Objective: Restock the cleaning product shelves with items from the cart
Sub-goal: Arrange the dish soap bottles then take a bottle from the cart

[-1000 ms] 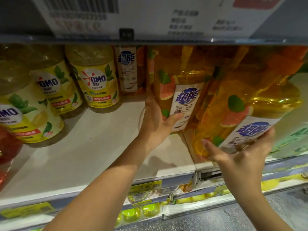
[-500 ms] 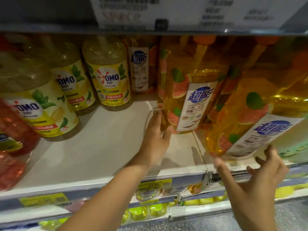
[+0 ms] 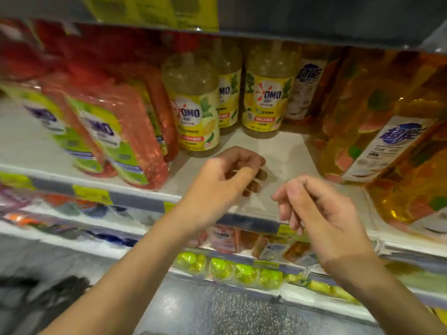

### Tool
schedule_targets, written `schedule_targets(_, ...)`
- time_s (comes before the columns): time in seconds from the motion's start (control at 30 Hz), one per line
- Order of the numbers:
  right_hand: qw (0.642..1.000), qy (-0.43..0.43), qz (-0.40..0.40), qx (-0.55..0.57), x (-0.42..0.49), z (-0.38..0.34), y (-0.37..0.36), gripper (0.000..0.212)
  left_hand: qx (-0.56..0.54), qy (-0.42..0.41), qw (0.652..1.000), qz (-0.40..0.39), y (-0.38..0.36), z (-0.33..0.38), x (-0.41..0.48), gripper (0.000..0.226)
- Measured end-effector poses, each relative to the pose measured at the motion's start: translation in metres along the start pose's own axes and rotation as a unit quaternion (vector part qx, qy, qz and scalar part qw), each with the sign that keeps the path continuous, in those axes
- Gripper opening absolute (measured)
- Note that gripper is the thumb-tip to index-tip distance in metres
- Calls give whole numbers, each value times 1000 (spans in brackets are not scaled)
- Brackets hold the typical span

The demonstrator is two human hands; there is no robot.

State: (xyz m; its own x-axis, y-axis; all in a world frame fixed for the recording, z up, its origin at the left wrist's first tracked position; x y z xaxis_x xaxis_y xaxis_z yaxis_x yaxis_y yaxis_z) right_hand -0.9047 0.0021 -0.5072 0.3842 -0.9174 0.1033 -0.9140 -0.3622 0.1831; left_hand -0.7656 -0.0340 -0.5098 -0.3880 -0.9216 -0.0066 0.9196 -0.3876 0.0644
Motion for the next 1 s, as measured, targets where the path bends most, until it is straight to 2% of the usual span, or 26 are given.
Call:
schedule_targets(0.1, 993, 29, -110, 19, 7, -46, -64, 23, 22, -35, 999, 22, 36, 37, -66, 11)
schedule_targets(0.2, 986, 60, -146, 46, 18, -94, -123, 15, 40, -43, 996, 74, 81, 65, -130, 9)
schedule_targets(0.37, 968, 85, -232, 39, 37, -158, -245, 8, 28, -52, 968, 246, 181, 100, -260, 5)
schedule_targets(0.53, 941, 37, -334, 42, 37, -190, -400, 9, 59, -5, 911, 408, 277, 105, -422, 12)
schedule_targets(0.67, 911, 8, -410, 36, 37, -196, -523, 6, 93, 108, 846, 513, 340, 80, -540, 8)
schedule_targets(0.83, 851, -14, -525, -28, 46, -173, -659, 11, 114, 184, 782, 585, 396, 45, -643, 10)
schedule_targets(0.9, 838, -2, -542, -58, 59, -162, -707, 17, 116, 210, 759, 606, 418, 30, -672, 9)
schedule_targets(1.0, 830, 60, -539, -132, 81, -154, -776, 28, 110, 232, 739, 623, 451, 8, -702, 9)
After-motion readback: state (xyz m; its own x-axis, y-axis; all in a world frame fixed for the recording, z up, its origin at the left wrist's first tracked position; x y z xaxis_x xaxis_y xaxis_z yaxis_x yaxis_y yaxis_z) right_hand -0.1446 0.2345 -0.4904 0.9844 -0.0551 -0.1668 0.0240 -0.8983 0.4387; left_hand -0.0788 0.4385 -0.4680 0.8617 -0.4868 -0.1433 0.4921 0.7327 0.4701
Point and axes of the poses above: each hand's wrist, its own x-axis towards the middle knuckle, its own y-axis out of the back of the hand, z = x × y, the point moved 6 cm from there along x, towards the middle knuckle, and after that the axes turned 14 degrees about -z, right-handed, at the moved point
